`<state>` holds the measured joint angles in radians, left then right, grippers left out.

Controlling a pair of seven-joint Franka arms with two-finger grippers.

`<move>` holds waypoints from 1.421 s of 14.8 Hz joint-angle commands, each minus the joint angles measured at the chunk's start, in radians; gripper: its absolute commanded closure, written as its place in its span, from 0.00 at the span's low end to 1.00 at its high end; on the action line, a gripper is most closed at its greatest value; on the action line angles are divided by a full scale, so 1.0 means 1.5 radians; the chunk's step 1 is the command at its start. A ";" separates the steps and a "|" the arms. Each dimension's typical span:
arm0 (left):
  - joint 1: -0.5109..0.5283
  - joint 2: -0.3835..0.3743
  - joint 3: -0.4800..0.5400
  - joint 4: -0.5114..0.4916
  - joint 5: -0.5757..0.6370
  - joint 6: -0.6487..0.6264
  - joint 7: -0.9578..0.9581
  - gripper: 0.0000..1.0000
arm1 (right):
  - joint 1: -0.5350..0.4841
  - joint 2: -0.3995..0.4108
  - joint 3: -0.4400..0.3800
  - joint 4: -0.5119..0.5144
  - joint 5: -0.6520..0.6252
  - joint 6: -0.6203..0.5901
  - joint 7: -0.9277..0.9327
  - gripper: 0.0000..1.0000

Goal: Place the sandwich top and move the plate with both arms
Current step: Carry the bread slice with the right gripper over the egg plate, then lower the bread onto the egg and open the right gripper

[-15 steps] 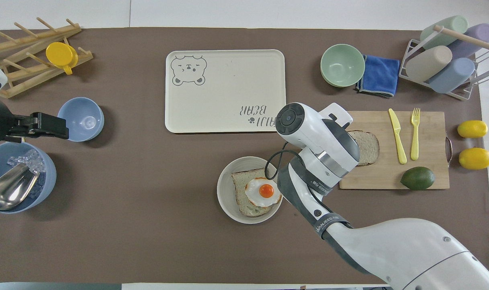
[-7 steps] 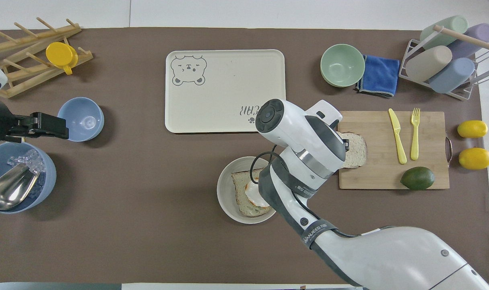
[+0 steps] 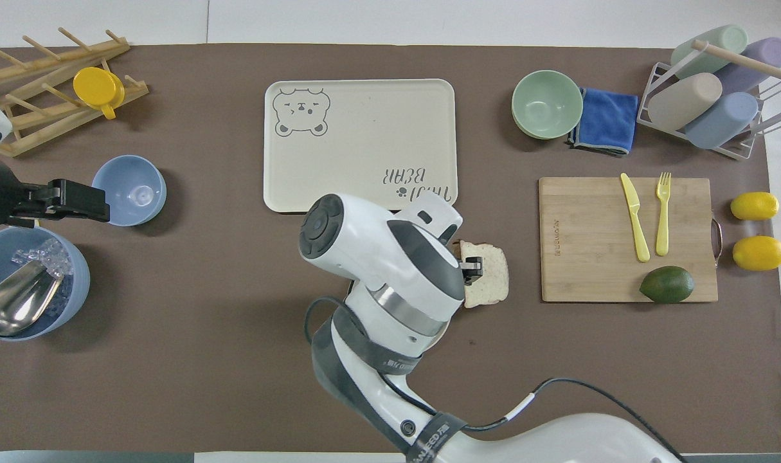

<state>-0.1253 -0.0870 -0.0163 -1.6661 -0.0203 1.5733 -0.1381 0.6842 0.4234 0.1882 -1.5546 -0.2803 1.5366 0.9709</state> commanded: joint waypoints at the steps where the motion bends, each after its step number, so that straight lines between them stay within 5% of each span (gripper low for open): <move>1: 0.008 0.002 -0.005 0.003 0.004 -0.008 0.005 0.00 | -0.008 0.012 0.002 0.005 0.034 0.048 0.013 1.00; 7: 0.008 0.002 -0.005 0.003 0.004 -0.008 0.005 0.00 | -0.007 0.010 0.003 -0.028 0.042 0.092 0.012 1.00; 12: 0.008 0.002 -0.005 0.003 0.004 -0.008 0.005 0.00 | -0.007 0.008 0.002 -0.026 0.073 0.135 0.016 0.05; 13: 0.008 0.002 -0.005 0.003 0.004 -0.008 0.005 0.00 | -0.011 0.002 0.002 -0.024 0.073 0.137 0.015 0.00; 16: 0.008 0.002 -0.005 0.003 0.004 -0.008 0.005 0.00 | -0.094 -0.054 0.003 -0.023 0.078 0.136 -0.035 0.00; 21: 0.008 0.002 -0.005 0.003 0.004 -0.008 0.005 0.00 | -0.304 -0.133 0.000 -0.018 0.173 0.126 -0.296 0.00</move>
<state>-0.1253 -0.0870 -0.0163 -1.6661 -0.0203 1.5733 -0.1381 0.3208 0.2631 0.1743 -1.5590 -0.0579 1.7272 0.6072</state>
